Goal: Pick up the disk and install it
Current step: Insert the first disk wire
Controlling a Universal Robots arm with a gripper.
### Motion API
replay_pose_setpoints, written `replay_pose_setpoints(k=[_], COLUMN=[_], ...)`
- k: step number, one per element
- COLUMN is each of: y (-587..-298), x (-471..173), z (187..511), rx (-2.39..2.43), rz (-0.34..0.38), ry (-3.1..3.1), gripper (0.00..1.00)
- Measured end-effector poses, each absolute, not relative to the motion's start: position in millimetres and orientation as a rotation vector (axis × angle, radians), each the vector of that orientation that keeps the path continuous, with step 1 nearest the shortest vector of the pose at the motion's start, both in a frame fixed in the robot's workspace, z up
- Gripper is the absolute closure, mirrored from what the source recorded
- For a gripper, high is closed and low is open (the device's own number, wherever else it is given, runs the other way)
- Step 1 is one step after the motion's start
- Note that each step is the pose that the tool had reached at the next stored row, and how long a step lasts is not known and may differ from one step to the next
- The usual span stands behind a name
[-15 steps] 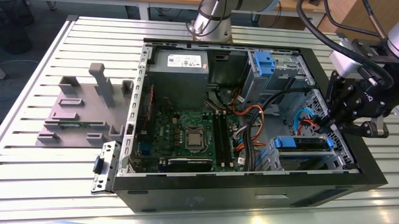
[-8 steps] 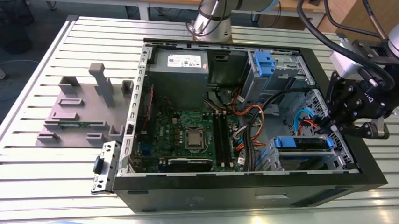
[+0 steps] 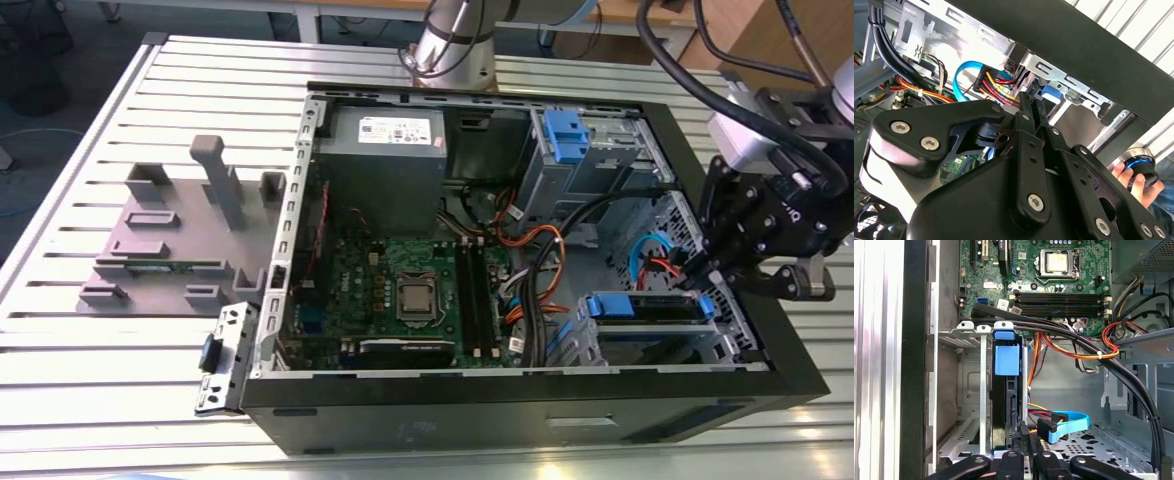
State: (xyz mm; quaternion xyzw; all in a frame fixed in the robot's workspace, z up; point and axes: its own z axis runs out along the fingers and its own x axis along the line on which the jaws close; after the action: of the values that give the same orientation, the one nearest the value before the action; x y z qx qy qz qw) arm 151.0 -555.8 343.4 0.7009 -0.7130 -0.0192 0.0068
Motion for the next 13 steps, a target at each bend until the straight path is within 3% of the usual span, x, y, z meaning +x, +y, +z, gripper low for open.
replay_pose_setpoints(k=[13], y=[-560.1], x=[150.8], z=[343.3], rx=[2.191], rz=[-0.058], ry=[-2.229], gripper=[0.83])
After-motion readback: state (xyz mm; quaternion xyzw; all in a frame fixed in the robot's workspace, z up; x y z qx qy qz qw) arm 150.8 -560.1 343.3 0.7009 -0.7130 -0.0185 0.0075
